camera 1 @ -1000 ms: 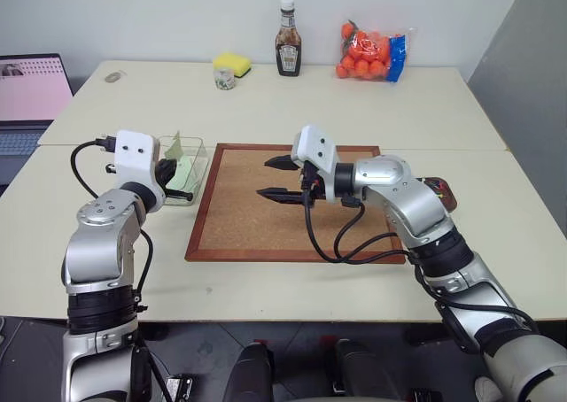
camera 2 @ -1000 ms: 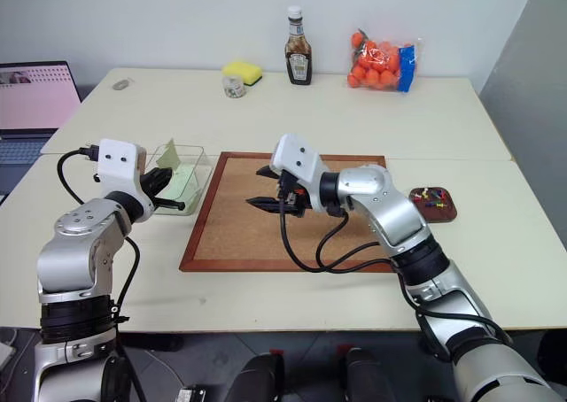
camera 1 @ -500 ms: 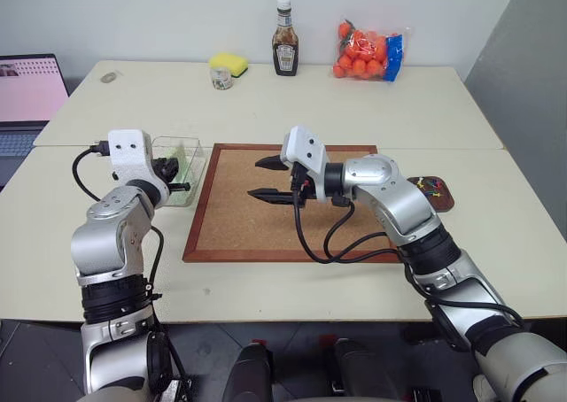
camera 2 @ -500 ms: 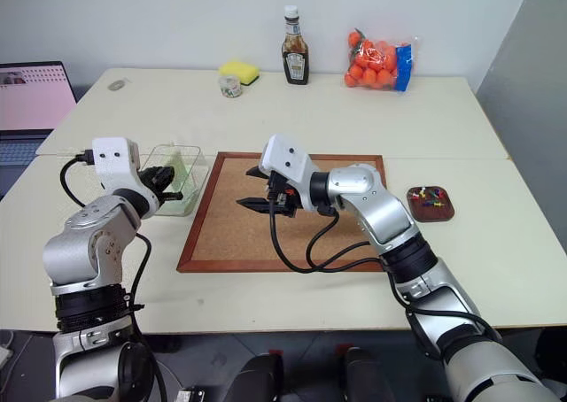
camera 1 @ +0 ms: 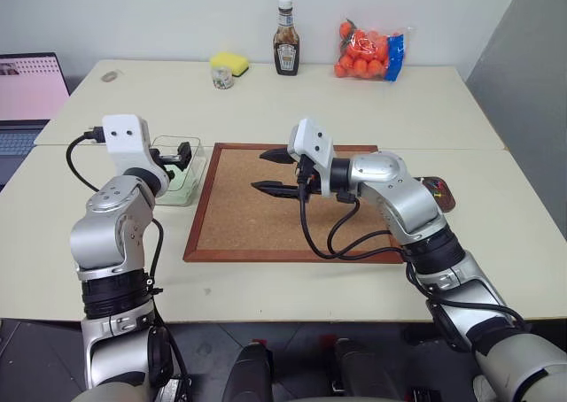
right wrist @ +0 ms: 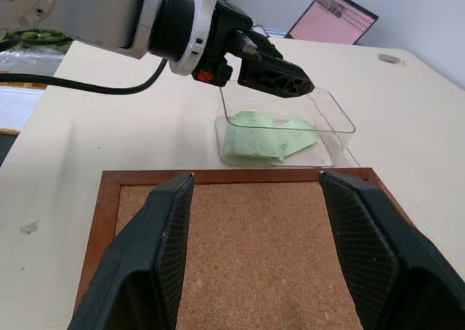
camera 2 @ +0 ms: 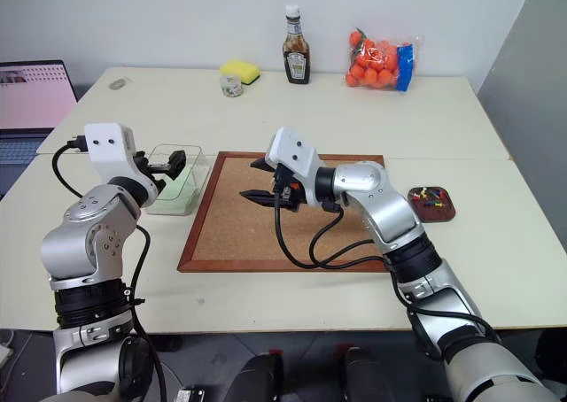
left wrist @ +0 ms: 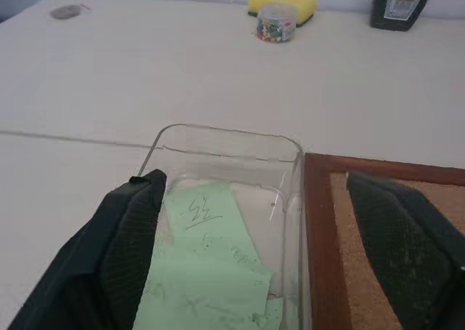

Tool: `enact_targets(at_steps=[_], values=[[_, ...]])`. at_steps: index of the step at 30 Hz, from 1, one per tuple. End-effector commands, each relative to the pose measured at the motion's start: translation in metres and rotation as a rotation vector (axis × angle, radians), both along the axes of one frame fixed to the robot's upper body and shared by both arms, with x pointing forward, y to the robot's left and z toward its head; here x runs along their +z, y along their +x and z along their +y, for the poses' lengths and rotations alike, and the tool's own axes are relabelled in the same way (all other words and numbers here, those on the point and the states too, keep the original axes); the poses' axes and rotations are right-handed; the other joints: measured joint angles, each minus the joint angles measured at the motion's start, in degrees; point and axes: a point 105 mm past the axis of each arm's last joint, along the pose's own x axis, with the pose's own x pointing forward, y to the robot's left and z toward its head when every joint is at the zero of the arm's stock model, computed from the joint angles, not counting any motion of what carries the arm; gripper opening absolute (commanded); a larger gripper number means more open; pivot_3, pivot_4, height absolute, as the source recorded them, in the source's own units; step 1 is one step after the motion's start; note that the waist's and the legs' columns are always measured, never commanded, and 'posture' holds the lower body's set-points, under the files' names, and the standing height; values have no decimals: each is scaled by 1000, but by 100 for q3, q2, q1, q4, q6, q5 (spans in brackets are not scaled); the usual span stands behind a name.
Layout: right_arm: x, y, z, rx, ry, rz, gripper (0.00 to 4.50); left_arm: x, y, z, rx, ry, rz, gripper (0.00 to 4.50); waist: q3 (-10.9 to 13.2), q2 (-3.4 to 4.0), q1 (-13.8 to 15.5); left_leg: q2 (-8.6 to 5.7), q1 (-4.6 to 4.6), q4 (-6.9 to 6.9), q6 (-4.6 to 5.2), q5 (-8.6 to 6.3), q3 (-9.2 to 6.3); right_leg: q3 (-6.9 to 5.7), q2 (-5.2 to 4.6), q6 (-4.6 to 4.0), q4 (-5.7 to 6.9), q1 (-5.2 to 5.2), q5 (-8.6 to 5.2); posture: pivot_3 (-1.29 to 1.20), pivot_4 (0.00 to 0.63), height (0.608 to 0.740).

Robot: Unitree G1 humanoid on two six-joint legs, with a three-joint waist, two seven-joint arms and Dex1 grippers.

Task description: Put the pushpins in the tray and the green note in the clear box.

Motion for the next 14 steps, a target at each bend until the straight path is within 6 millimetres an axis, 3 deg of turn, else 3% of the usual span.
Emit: enact_targets(at_steps=[1,7,14], values=[[10,-2,-31,-150,165,-10,2911,21,-19,-49,-274,227,-110,4129,-2,-4,2,2,-1,-1,-2,-1,0,1,-1,0,-3,0,0,0,150,740],[-3,8,-92,-549,340,-23,2911,18,-24,-87,-401,275,-225,4129,-2,-6,67,-3,-3,0,-12,-8,10,8,-27,4,-4,1,2,0,150,740],[-19,8,-122,-799,371,-39,2911,-3,-26,-114,-506,200,-235,4129,-2,-6,-4,5,6,1,-11,-7,10,12,3,28,1,1,-10,0,150,740]])
